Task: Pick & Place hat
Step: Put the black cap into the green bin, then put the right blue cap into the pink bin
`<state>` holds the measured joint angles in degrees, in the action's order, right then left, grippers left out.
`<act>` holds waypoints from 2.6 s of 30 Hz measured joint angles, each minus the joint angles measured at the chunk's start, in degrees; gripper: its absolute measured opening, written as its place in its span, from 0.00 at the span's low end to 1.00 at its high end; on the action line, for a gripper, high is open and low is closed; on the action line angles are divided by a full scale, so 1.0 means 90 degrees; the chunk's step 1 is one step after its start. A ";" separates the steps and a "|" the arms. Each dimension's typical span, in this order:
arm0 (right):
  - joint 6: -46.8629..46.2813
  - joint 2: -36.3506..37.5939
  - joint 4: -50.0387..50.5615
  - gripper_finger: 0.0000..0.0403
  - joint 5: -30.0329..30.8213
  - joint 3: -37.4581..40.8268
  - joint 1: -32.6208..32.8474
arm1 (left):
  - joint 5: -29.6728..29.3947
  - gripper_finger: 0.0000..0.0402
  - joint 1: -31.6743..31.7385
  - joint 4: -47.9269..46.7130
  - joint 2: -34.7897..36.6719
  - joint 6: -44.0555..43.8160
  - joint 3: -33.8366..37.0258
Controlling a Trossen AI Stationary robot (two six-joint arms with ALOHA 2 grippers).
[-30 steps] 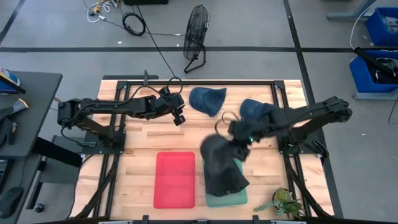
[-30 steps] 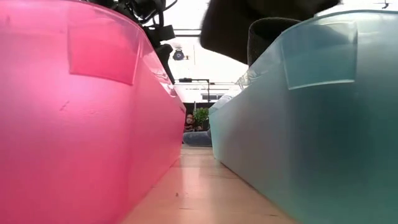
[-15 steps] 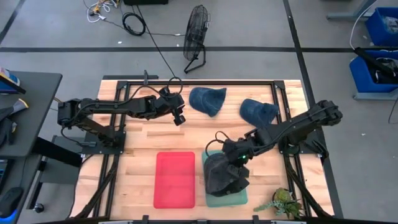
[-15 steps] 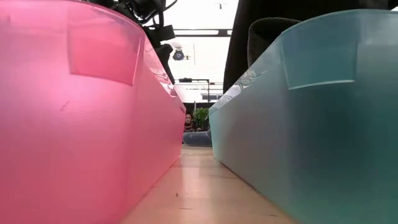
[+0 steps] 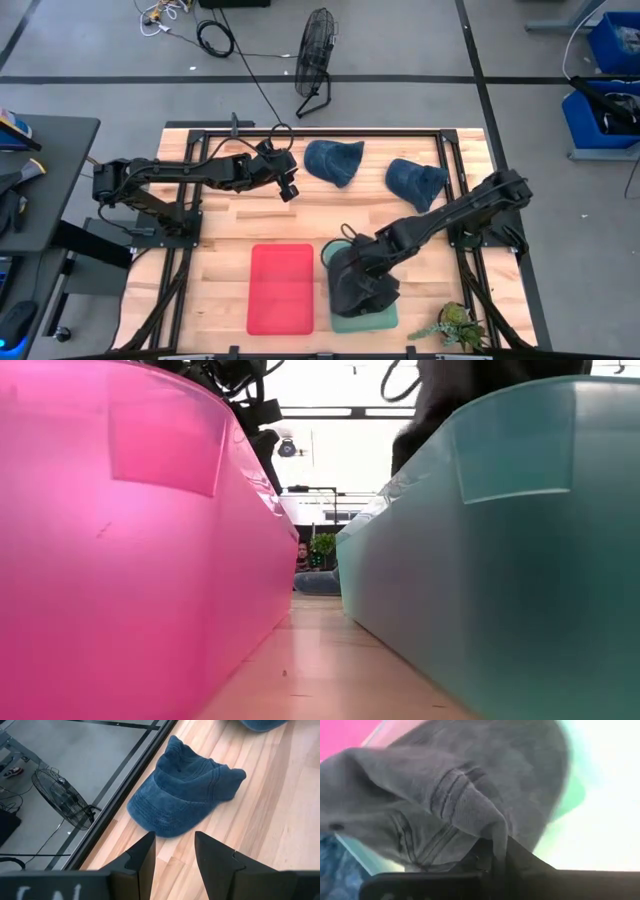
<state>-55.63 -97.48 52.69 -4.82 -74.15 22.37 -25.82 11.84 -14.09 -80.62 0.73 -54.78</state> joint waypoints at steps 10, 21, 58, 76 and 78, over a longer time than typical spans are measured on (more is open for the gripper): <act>0.0585 -0.0186 -0.0588 0.03 -0.0758 0.0000 -0.0200 | 0.0000 0.35 0.0000 0.0000 0.0000 0.0002 0.0000; 0.0836 -0.0186 -0.0593 0.20 -0.1013 0.0000 -0.0629 | 0.0001 0.35 0.0000 0.0005 0.0000 0.0004 0.0000; 0.3281 0.2172 0.0047 0.40 -0.1689 0.0010 -0.2241 | 0.0005 0.35 -0.0010 0.0056 -0.0002 -0.0007 0.0000; 0.4704 0.2534 0.0236 0.40 0.0810 0.0007 -0.2178 | 0.0005 0.35 -0.0010 0.0061 -0.0002 -0.0007 0.0000; 0.4620 0.2534 0.0396 0.40 0.1194 0.0007 -0.2181 | 0.0005 0.35 -0.0010 0.0061 -0.0002 -0.0009 0.0000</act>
<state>-14.05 -74.67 56.25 5.93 -74.08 2.74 -25.78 11.75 -13.54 -80.64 0.65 -54.78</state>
